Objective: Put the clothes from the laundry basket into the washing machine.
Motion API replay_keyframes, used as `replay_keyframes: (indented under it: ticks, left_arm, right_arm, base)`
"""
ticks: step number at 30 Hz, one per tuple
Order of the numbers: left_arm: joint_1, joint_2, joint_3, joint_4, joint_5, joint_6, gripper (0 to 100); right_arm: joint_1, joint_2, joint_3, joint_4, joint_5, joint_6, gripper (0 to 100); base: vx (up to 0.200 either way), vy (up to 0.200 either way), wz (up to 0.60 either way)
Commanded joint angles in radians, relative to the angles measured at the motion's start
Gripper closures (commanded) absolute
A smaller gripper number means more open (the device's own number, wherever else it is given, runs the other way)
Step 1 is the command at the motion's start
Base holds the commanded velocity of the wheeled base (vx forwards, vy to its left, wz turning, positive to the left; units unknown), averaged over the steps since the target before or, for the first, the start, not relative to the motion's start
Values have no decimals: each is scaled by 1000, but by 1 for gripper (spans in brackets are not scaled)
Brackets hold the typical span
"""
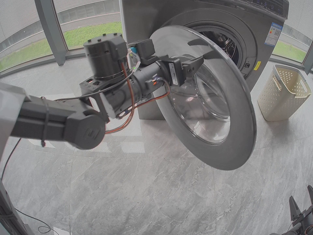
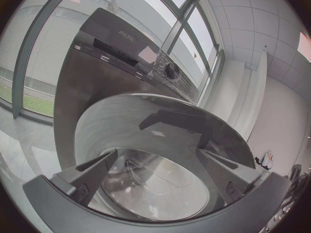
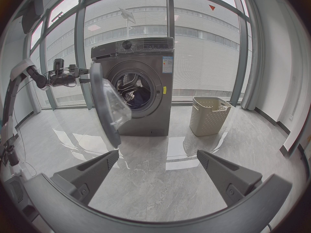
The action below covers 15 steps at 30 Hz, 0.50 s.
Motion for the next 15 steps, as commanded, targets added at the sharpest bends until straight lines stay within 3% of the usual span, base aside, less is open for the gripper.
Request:
replay_keyframes:
  ticks: [1,8,13,15]
  left_arm:
    - [4,275,-308,32,60,-4,0]
    - [18,453,-636,91,233,-14,0]
    - [22,416,-618,126,268,-70,0]
    - [21,336,-505,140,267,-87,0]
  right_arm:
    - [0,-16,8,0,0,0,0]
    - [0,-16,7,0,0,0,0]
    - [0,-16,8,0,0,0,0]
    - [0,-16,8,0,0,0,0]
  base:
    - [0,0,0]
    - [0,0,0]
    - [0,0,0]
    - [0,0,0]
